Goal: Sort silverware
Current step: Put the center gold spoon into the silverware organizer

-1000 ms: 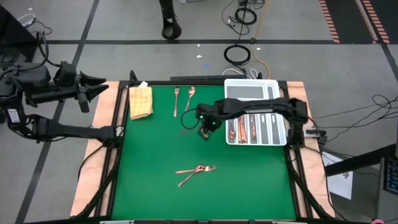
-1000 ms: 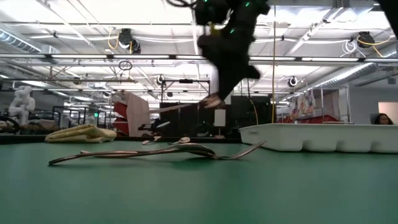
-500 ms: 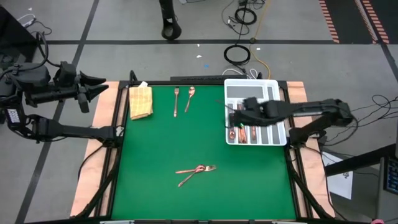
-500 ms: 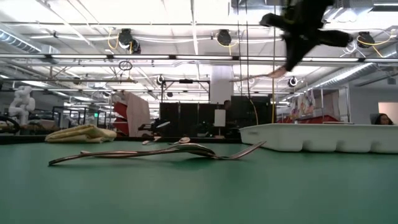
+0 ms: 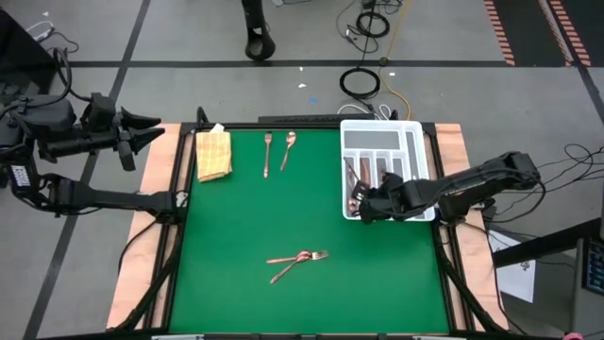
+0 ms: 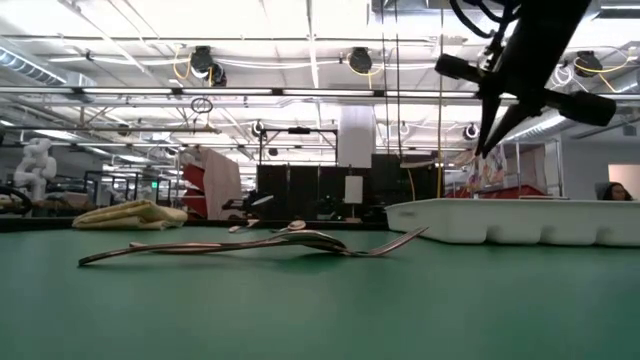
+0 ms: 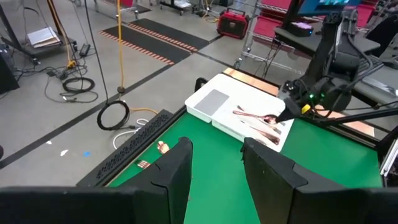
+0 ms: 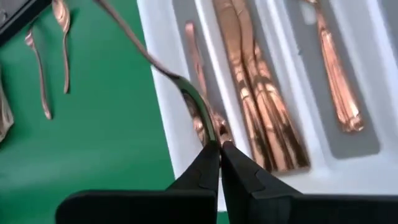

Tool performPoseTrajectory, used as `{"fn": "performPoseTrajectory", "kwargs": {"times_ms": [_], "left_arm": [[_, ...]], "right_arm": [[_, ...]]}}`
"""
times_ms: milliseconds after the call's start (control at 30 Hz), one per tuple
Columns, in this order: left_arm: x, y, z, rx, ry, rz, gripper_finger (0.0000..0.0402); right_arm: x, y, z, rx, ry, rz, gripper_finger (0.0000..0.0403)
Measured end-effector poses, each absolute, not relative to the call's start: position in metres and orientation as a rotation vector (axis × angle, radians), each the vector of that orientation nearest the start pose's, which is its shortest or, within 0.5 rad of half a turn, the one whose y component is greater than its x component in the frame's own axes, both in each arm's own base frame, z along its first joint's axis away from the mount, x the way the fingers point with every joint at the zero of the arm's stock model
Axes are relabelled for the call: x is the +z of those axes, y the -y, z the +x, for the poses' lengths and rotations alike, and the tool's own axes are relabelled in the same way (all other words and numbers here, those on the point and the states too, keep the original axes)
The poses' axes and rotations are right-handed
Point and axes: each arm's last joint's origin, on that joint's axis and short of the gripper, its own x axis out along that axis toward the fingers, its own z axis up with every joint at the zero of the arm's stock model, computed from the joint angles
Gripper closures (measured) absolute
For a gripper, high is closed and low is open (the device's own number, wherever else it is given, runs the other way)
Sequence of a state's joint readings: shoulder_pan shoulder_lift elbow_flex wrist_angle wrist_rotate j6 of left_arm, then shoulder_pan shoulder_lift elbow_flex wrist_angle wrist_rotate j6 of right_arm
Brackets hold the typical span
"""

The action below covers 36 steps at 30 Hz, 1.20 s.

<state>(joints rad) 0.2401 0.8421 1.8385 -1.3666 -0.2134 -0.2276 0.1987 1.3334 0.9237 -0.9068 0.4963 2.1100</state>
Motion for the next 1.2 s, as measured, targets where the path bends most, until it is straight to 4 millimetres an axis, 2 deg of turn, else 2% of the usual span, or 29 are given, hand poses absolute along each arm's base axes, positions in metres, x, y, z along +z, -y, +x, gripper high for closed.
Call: {"fn": "performPoseTrajectory", "kwargs": {"times_ms": [433,900,1200], "left_arm": [[0.505,-0.010,0.015,0.488,-0.310,-0.226,0.0254],[0.505,-0.010,0.015,0.487,-0.310,-0.227,0.0254],[0.505,-0.010,0.015,0.484,-0.312,-0.220,0.0254]], "right_arm": [[0.203,-0.011,0.254,-1.399,-0.401,1.435,0.0403],[0.184,-0.005,0.261,-1.473,-0.507,1.451,0.0403],[0.182,-0.003,0.264,-1.431,-0.551,1.432,0.0403]]}}
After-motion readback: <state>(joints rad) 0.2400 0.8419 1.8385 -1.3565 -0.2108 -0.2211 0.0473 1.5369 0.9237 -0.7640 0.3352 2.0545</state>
